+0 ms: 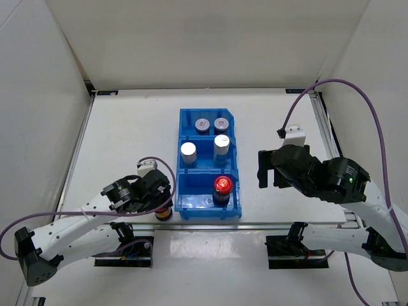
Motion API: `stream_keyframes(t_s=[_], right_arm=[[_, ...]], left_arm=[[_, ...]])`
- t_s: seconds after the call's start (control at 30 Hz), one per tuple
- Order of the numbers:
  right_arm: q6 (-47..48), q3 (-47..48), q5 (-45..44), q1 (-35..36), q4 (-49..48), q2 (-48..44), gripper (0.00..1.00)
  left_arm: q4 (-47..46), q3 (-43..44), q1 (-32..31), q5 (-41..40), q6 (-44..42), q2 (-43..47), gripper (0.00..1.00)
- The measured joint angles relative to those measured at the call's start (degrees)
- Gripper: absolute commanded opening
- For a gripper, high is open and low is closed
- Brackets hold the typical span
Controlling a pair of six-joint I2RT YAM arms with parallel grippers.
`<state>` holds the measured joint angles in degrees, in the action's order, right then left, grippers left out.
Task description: Organize the condiment bottles
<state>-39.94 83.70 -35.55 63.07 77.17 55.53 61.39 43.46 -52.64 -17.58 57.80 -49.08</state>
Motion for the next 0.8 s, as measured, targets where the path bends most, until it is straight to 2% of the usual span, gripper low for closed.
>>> stream_keyframes(t_s=[0.03, 0.07, 0.17, 0.2, 0.4, 0.6, 0.8], right_arm=[[0.0, -0.1, 0.0, 0.0, 0.0, 0.0, 1.00], [0.0, -0.2, 0.0, 0.0, 0.0, -0.1, 1.00], [-0.1, -0.4, 0.1, 0.0, 0.0, -0.1, 1.00], [-0.1, -0.5, 0.2, 0.0, 0.0, -0.1, 1.00], [-0.2, -1.2, 0.8, 0.0, 0.0, -0.6, 1.00], [-0.2, -2.3, 1.1, 0.0, 0.0, -1.8, 1.00], [-0.2, -3.0, 1.2, 0.0, 0.0, -2.2, 1.00]], left_arm=[[0.1, 0.0, 0.0, -0.2, -0.1, -0.1, 0.53], [0.3, 0.2, 0.0, -0.6, -0.2, -0.2, 0.43], [1.6, 1.2, 0.0, -2.2, -1.5, -0.6, 0.28], [2.1, 1.8, 0.0, -2.9, -2.3, -0.8, 0.12], [5.4, 11.7, 0.0, -6.2, -6.6, -4.7, 0.11], [5.4, 23.5, 0.0, -7.1, -11.0, -9.4, 0.11], [4.5, 31.2, 0.0, -7.1, -14.6, -12.5, 0.11]])
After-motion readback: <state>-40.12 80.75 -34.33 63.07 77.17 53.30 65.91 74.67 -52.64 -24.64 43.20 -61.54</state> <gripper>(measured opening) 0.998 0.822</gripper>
